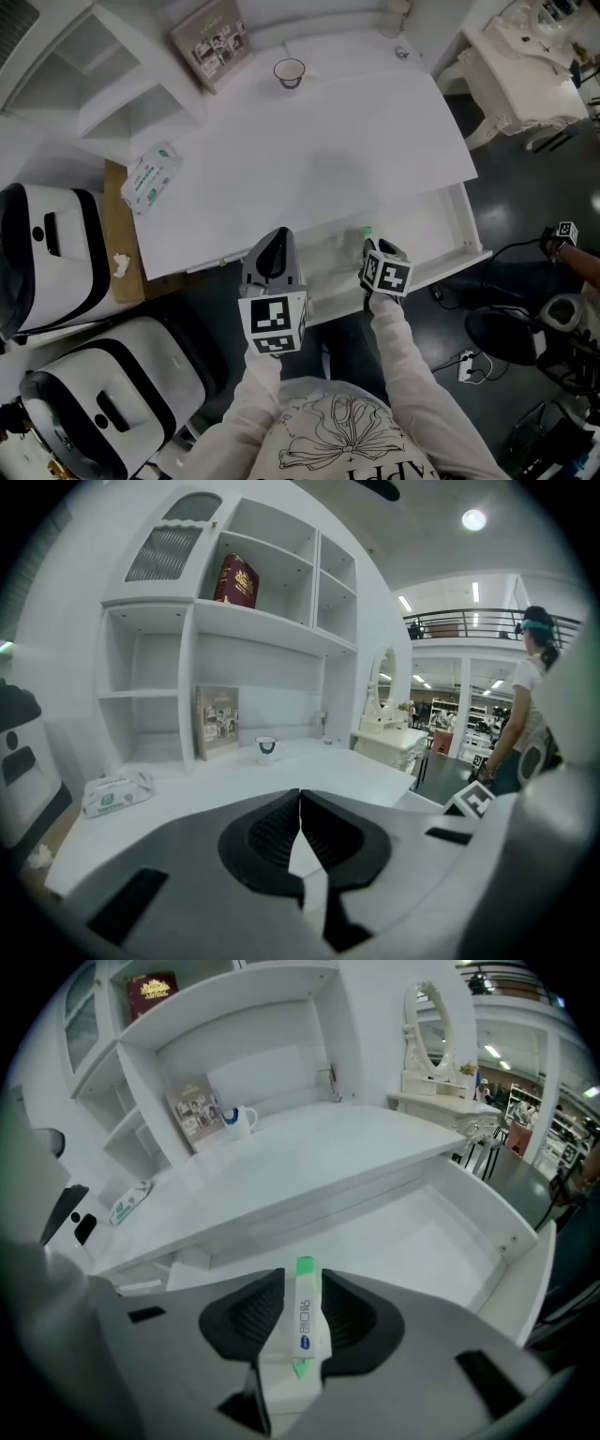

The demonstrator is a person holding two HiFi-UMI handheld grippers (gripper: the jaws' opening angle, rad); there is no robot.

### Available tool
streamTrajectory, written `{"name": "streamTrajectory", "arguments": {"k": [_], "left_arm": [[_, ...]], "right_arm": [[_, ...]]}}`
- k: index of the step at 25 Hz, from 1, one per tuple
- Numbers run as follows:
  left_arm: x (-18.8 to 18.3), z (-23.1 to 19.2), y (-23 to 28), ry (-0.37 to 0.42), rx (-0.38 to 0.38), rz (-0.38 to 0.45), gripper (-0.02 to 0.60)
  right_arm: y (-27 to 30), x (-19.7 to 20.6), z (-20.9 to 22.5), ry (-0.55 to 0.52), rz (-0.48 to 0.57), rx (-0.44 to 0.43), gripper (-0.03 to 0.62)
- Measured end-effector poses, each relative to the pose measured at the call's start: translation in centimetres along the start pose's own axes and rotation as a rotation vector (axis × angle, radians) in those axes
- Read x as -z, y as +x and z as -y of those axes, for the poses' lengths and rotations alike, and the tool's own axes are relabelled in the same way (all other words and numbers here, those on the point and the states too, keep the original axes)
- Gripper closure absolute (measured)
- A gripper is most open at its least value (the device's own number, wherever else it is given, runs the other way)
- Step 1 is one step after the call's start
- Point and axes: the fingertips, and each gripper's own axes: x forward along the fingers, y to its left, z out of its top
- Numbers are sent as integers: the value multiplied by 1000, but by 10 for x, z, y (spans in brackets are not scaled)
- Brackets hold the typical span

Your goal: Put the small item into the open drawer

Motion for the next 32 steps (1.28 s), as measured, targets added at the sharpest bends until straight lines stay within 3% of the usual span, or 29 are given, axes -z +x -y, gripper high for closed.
{"name": "streamTrajectory", "arguments": {"k": [13,22,26,32], "left_arm": [[-75,37,-35,34,46,167,575],[-120,58,-63,57,65,284,576],[-133,63,-69,59,73,320,576],[-146,72,-83,67,82,358,575]], "right_arm": [[-168,-100,0,69,466,-48,546],[-280,-153,-12,-47,796,-31,562],[-313,-164,-13,-76,890,-9,563],[-341,-168,-8,-68,953,1,566]]}}
